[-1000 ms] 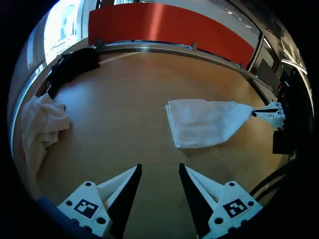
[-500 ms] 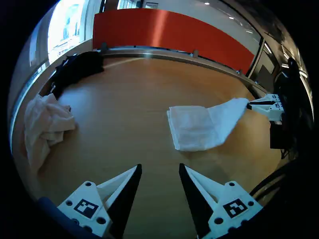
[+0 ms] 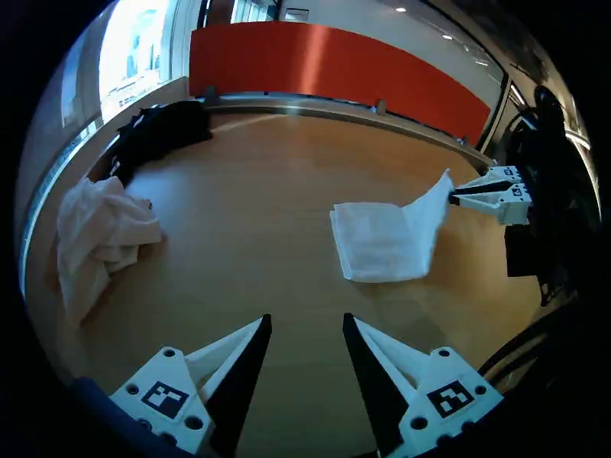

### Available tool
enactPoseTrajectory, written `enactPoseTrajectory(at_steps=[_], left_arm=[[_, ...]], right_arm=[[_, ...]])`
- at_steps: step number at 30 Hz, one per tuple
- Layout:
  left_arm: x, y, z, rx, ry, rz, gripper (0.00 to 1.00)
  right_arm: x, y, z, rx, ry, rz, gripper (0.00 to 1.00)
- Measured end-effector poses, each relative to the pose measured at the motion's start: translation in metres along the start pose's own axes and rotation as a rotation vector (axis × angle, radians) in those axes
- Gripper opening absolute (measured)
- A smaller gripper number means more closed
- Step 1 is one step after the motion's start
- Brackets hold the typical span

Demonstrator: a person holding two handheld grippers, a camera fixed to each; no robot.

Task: Fold towel

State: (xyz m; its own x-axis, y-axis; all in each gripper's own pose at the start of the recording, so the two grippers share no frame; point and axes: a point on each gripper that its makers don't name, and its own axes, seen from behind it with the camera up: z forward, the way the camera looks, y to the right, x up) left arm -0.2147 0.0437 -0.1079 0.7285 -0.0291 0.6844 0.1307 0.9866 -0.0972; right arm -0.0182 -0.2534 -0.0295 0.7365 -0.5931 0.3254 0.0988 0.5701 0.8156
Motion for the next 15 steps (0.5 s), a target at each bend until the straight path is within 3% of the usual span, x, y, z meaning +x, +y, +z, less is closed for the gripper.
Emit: enactPoseTrajectory(at_steps=[6, 15], left_arm=[[-0.005, -0.01, -0.016, 0.028, 0.011, -0.02, 0.68], [-0.02, -0.023, -0.032, 0.057, 0.012, -0.052, 0.68]], right_arm=[[0.01, -0.04, 0.04, 0.088, -0.021, -0.042, 0.03], [-0.015, -0.088, 0.102, 0.189, -0.104, -0.034, 0.03]])
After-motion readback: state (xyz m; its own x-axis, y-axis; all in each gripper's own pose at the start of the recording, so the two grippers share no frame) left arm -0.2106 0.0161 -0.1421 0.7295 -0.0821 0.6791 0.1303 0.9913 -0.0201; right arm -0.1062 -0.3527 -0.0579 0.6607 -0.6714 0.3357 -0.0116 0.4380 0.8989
